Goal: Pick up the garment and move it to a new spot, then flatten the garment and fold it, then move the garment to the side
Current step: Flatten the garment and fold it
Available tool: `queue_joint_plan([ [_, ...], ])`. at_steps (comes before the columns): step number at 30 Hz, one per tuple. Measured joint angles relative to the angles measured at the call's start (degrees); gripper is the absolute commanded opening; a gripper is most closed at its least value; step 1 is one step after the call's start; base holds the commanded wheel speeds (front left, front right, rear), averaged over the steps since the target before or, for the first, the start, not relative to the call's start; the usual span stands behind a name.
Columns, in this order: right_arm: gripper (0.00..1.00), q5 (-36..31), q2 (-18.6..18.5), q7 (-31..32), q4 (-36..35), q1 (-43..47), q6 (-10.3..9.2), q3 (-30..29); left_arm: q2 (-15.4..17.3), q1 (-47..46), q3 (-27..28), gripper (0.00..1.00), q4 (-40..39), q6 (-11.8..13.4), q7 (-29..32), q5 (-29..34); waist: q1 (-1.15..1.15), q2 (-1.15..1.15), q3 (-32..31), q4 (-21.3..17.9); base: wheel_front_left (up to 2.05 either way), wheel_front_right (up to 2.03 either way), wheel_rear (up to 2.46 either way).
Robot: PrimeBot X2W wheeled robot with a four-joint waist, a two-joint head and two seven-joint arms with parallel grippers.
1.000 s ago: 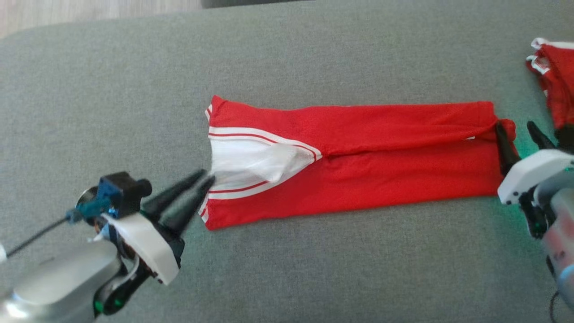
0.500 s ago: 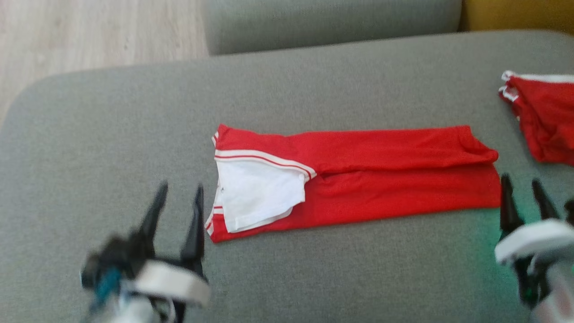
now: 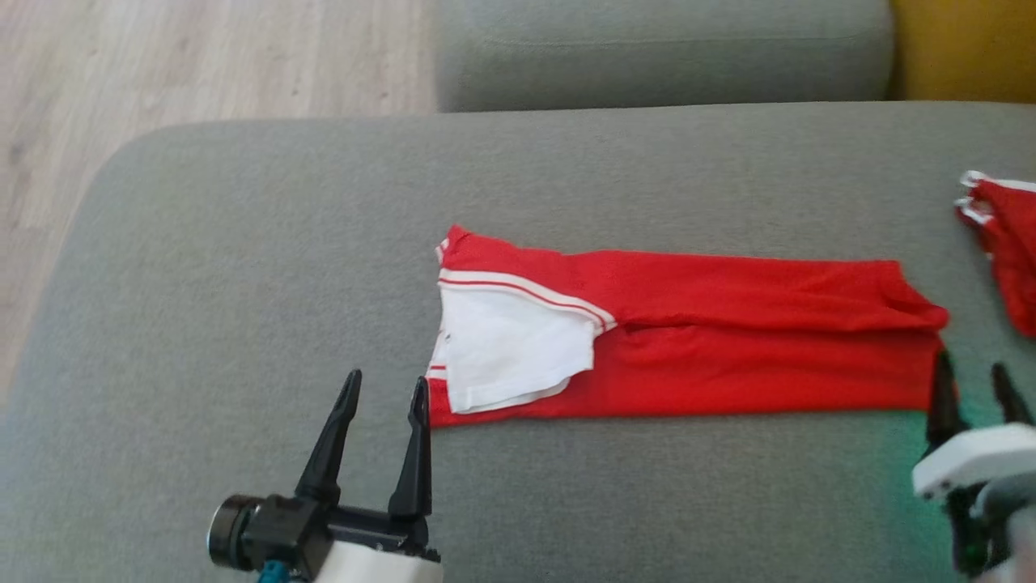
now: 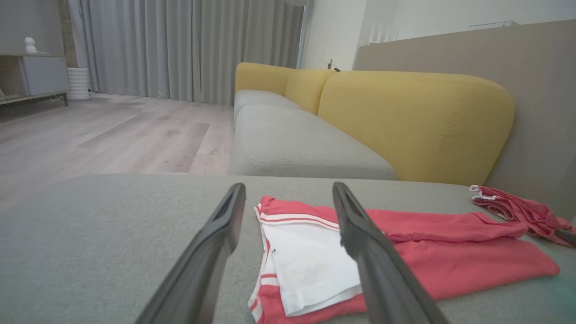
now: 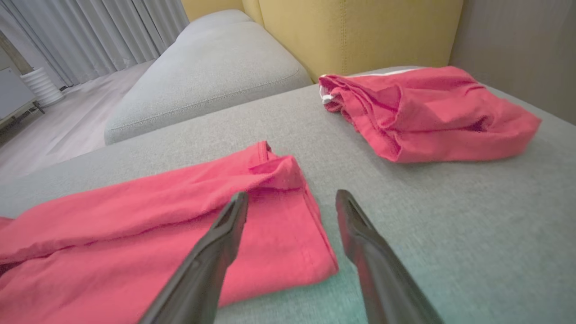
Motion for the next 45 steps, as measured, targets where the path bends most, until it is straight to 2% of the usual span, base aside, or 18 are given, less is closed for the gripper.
queue_joint_plan([
  [5, 1.0, -3.6, 0.03, 2.97, 1.6, -5.8, 0.0, -5.53, -1.93, -0.06, 2.1, 1.0, 0.19, -2.66, 0.0, 3.04, 0.01, 0.0, 2.14, 1.95, 0.0, 0.0, 0.0],
  [11, 1.0, -8.51, -0.1, 7.58, 8.14, -11.34, 0.0, -11.18, -4.01, -0.15, 4.14, 1.0, 0.86, -5.52, 0.0, 5.5, 0.01, 0.0, 4.59, 3.58, 0.0, 0.0, 0.0],
  [22, 1.0, -10.85, 1.42, 10.05, 13.93, -13.99, 0.0, -12.25, -6.49, -0.18, 7.02, 1.0, 2.04, -8.72, 0.0, 8.46, 0.01, 0.0, 6.05, 1.89, 0.0, 0.0, 0.0],
  [23, 0.74, -10.84, 1.44, 10.45, 14.14, -14.55, 0.0, -11.99, -6.65, -0.21, 7.21, 1.0, 2.07, -9.18, 0.0, 8.66, 0.01, 0.0, 6.21, 1.71, 0.0, 0.0, 0.0],
  [25, 0.15, -10.31, 1.44, 11.17, 14.51, -15.52, 0.0, -11.15, -6.89, -0.31, 7.5, 1.0, 2.19, -9.65, 0.0, 8.95, 0.01, 0.0, 6.45, 1.41, 0.0, 0.0, 0.0],
  [26, 0.0, -9.91, 1.43, 11.25, 14.64, -15.8, 0.0, -10.71, -7.08, -0.4, 7.59, 1.0, 2.3, -9.72, 0.0, 9.14, 0.01, 0.0, 6.5, 1.3, 0.0, 0.0, 0.0],
  [30, 0.0, -7.91, 1.27, 11.65, 14.77, -16.05, 0.0, -8.69, -7.81, -0.48, 8.37, 1.0, 2.46, -10.83, 0.0, 9.43, 0.01, 0.0, 6.53, 1.13, 0.0, 0.0, 0.0],
  [37, 0.0, -4.95, -1.26, 9.56, 14.25, -16.21, 0.0, -6.12, -8.45, -0.46, 9.55, 1.0, 2.63, -11.72, 0.0, 10.39, 0.0, 0.0, 6.26, 0.83, 0.0, 0.0, 0.0],
  [45, 0.0, -3.18, -8.36, 11.37, 10.29, -16.72, 0.0, -5.11, -9.05, -0.38, 10.95, 1.0, 3.08, -12.71, 0.0, 10.67, 0.0, 0.0, 5.3, -0.78, 0.0, 0.0, 0.0],
])
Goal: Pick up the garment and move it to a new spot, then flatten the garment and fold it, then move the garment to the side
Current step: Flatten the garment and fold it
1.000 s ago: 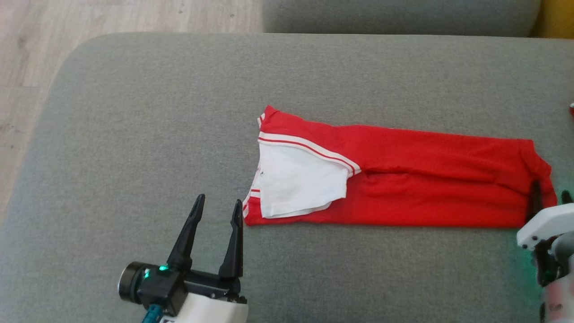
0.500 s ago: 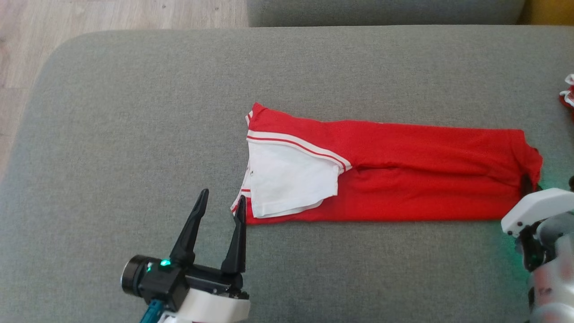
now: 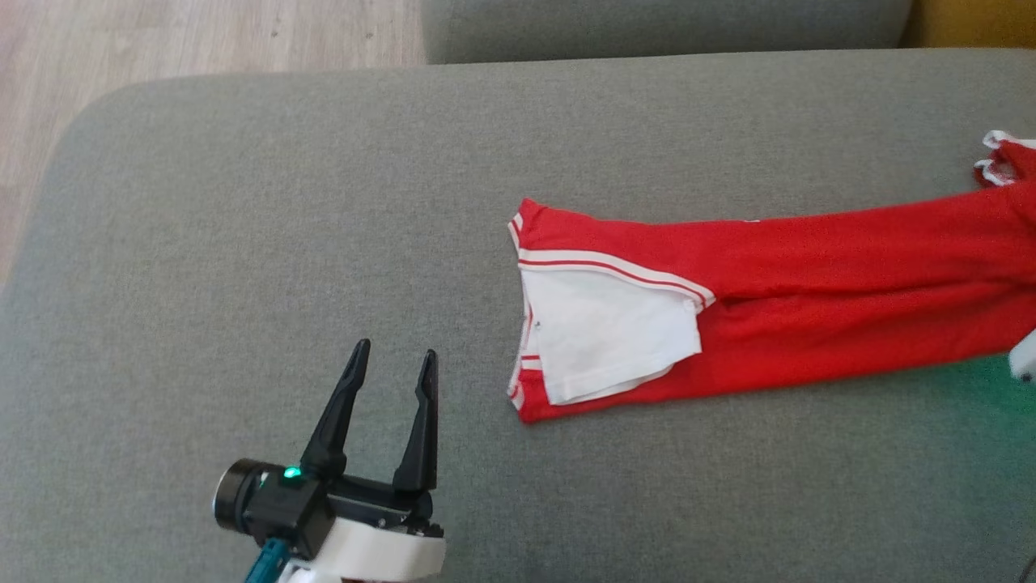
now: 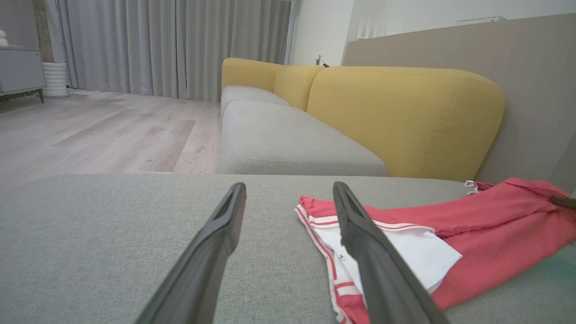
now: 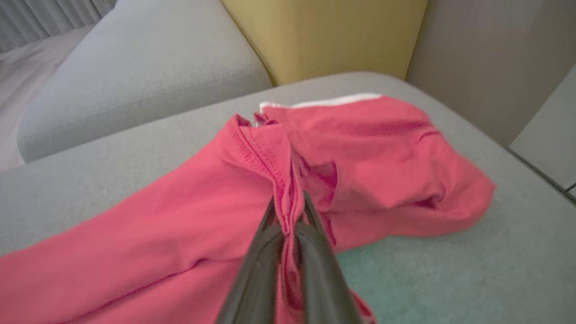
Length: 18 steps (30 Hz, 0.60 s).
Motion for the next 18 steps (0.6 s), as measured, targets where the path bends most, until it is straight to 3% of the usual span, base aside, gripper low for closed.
queue_joint_plan([
  [3, 0.0, 2.43, -0.73, 2.29, -3.71, -0.56, 0.0, 2.26, -0.25, 0.13, 0.09, 1.0, 0.48, -0.44, 0.0, 0.3, 0.0, 0.0, -0.72, -0.48, 0.0, 0.0, 0.0],
  [7, 0.0, 7.08, 0.99, 6.17, -12.22, -0.99, 0.0, 6.84, -0.41, 0.42, 0.12, 1.0, 1.09, -0.46, 0.0, 0.3, 0.0, 0.0, -2.05, -0.83, 0.0, 0.0, 0.0],
  [13, 0.0, 14.73, 7.84, 13.89, -27.06, 3.24, 0.0, 14.03, -0.73, 0.63, 0.04, 1.0, 1.42, -0.97, 0.0, 0.29, -0.01, 0.0, -3.81, -0.31, 0.0, 0.0, 0.0],
  [18, 0.0, 16.7, 12.59, 17.45, -33.42, 6.72, 0.0, 19.01, -0.79, 1.2, -0.11, 1.0, 1.86, -1.02, 0.0, 0.26, 0.0, 0.0, -4.48, 1.16, 0.0, 0.0, 0.0],
])
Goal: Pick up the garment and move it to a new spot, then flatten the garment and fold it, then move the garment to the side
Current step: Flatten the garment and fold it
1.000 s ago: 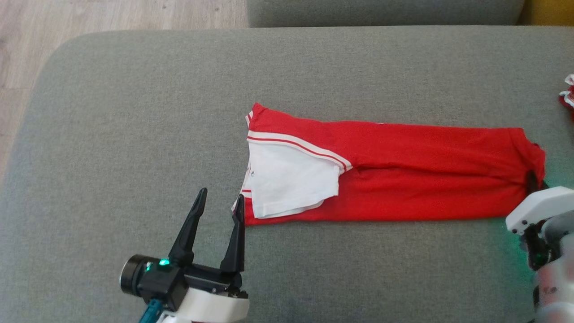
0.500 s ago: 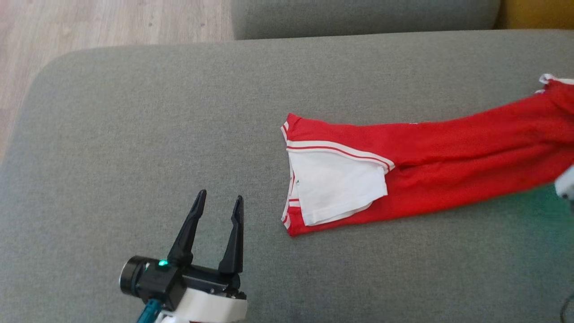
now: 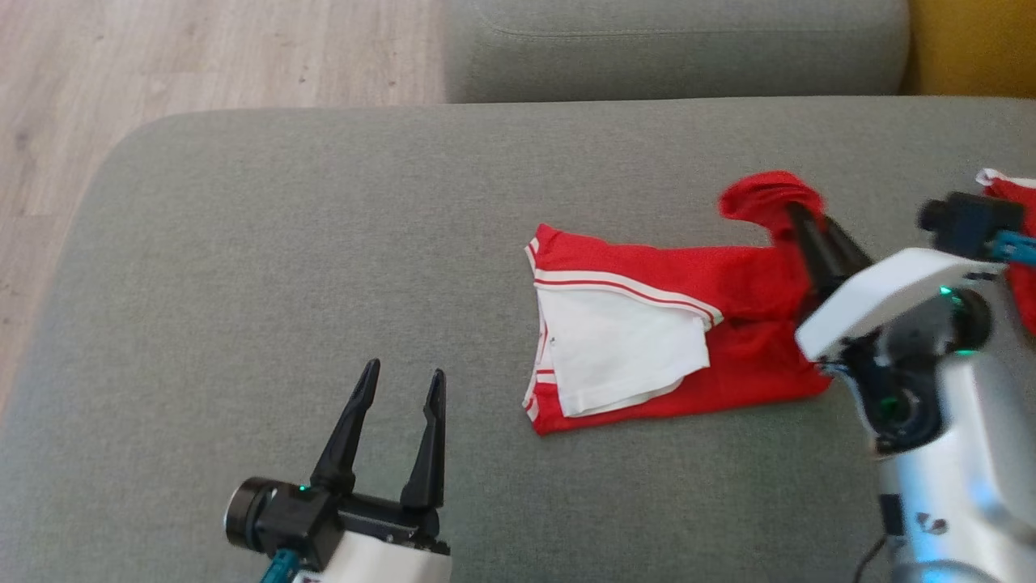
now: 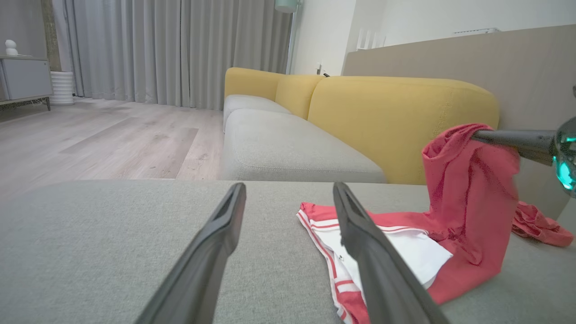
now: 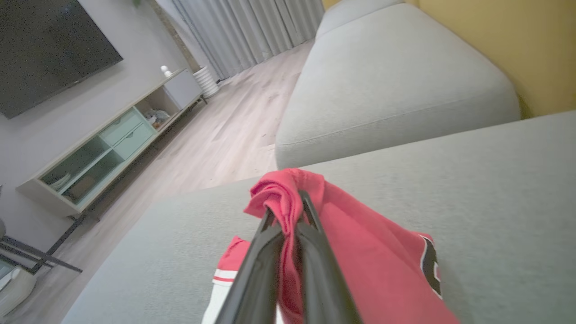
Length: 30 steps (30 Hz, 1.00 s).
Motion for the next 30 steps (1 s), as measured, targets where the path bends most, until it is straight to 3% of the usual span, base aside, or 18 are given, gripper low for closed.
queue_joint_plan([
  [6, 0.0, -0.32, 1.62, -1.54, -0.23, -0.01, 0.0, 7.0, -0.01, 0.36, -0.55, 1.0, 0.93, -0.44, 0.0, -0.26, 0.0, 0.0, -0.58, 1.81, 0.0, 0.0, 0.0],
  [13, 0.0, 3.88, 1.65, -10.28, 8.34, -0.53, 0.0, 16.23, -0.01, 0.34, -1.83, 1.0, 1.51, -0.45, 0.0, -0.85, 0.0, 0.0, -0.97, 3.56, 0.0, 0.0, 0.0],
  [19, 0.32, 7.83, 1.64, -16.14, 15.21, -3.06, 0.0, 23.03, -0.02, 0.34, -2.37, 1.0, 2.11, -0.49, 0.0, -1.23, 0.0, 0.0, -1.17, 4.45, 0.0, 0.0, 0.0],
  [20, 0.84, 8.69, 1.64, -17.06, 16.08, -3.69, 0.0, 24.01, -0.02, 0.33, -2.5, 1.0, 2.15, -0.51, 0.0, -1.29, 0.0, 0.0, -1.14, 4.57, 0.0, 0.0, 0.0],
  [21, 1.0, 9.46, 1.64, -18.25, 16.93, -4.37, 0.0, 25.02, -0.02, 0.32, -2.64, 1.0, 2.22, -0.52, 0.0, -1.3, 0.0, 0.0, -1.09, 4.68, 0.0, 0.0, 0.0],
  [26, 1.0, 15.45, 1.62, -23.3, 19.3, -7.01, 0.0, 28.56, -0.02, 0.26, -3.32, 1.0, 2.54, -0.68, 0.0, -1.69, 0.01, 0.0, -1.12, 5.16, 0.0, 0.0, 0.0],
  [30, 1.0, 14.6, 1.65, -27.71, 21.4, -8.36, 0.0, 26.44, -0.02, 0.28, -3.26, 1.0, 2.66, -0.51, 0.0, -1.77, 0.01, 0.0, -2.1, 5.32, 0.0, 0.0, 0.0],
])
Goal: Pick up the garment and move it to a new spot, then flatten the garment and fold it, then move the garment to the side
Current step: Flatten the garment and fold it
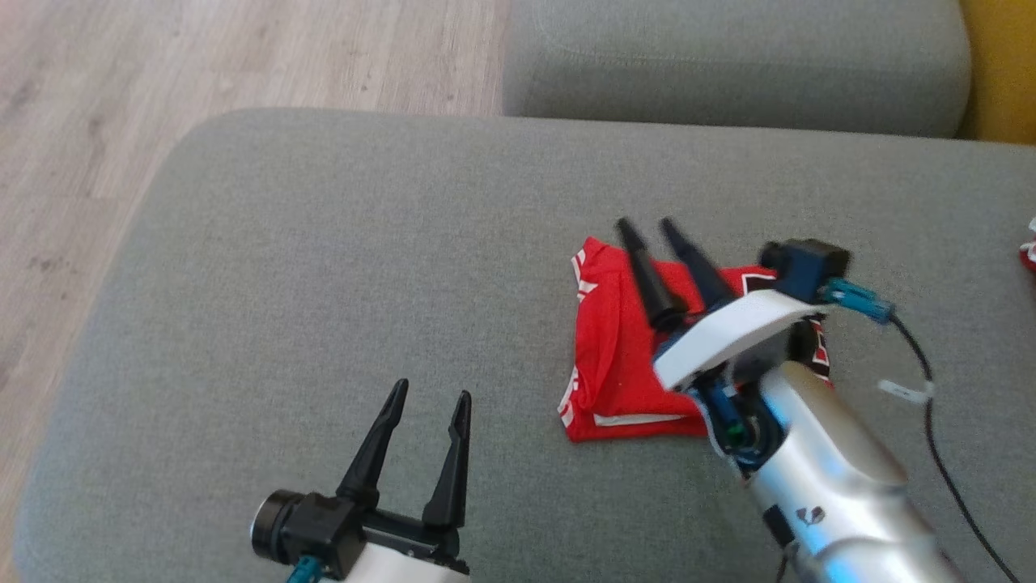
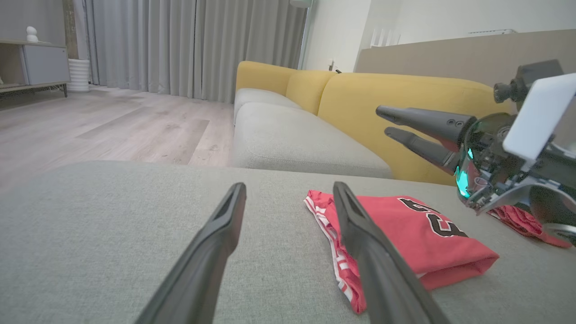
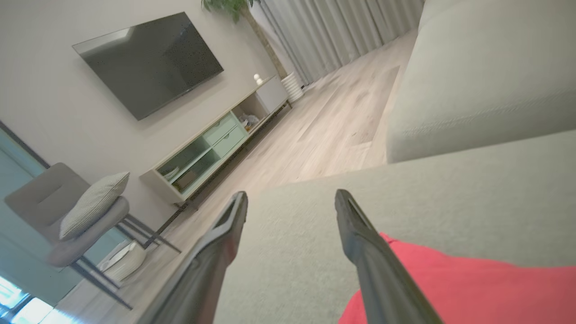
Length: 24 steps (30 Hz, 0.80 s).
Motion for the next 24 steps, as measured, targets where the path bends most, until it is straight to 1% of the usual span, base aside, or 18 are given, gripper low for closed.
queue_joint_plan([
  [2, 1.0, -4.25, 0.02, -2.65, 1.36, -0.08, 0.0, -3.59, -0.01, 0.07, 0.25, 1.0, -0.01, 0.1, 0.0, 0.0, 0.0, 0.0, -0.81, -0.08, 0.0, 0.0, 0.0],
  [3, 1.0, -4.25, 0.02, -2.65, 1.36, -0.08, 0.0, -3.59, -0.01, 0.07, 0.25, 1.0, -0.01, 0.1, 0.0, 0.0, 0.0, 0.0, -0.81, -0.08, 0.0, 0.0, 0.0],
  [6, 1.0, -8.83, -0.07, -5.31, 1.76, 1.38, 0.0, -9.72, -0.02, 0.52, 1.13, 1.0, -0.12, 0.29, 0.0, -0.45, -0.01, 0.0, -2.31, -0.43, 0.0, 0.0, 0.0],
  [9, 1.0, -13.78, -1.41, -7.24, -0.07, 6.05, 0.0, -14.1, -0.01, 2.11, 1.88, 1.0, -0.35, 0.81, 0.0, -1.63, -0.01, 0.0, -3.47, -1.2, 0.0, 0.0, 0.0],
  [12, 1.0, -15.35, -2.36, -8.22, -2.87, 13.0, 0.0, -17.83, -0.02, 3.28, 2.57, 1.0, -0.3, 1.36, 0.0, -2.5, -0.01, 0.0, -4.68, -1.98, 0.0, 0.0, 0.0],
  [17, 1.0, -18.76, -2.7, -8.71, -7.13, 24.75, 0.0, -20.29, -0.03, 4.54, 5.11, 1.0, 0.32, 3.68, 0.0, -4.23, -0.01, 0.0, -7.06, -3.31, 0.0, 0.0, 0.0],
  [21, 1.0, -23.92, -2.42, -8.72, -12.21, 31.83, 0.0, -21.37, -0.04, 6.49, 6.06, 1.0, 1.41, 4.11, 0.0, -4.67, -0.01, 0.0, -9.08, -4.14, 0.0, 0.0, 0.0],
  [24, 1.0, -26.51, -1.85, -8.72, -13.61, 35.11, 0.0, -22.27, -0.02, 7.79, 7.36, 1.0, 2.55, 4.41, 0.0, -3.82, -0.01, 0.0, -10.29, -4.5, 0.0, 0.0, 0.0],
])
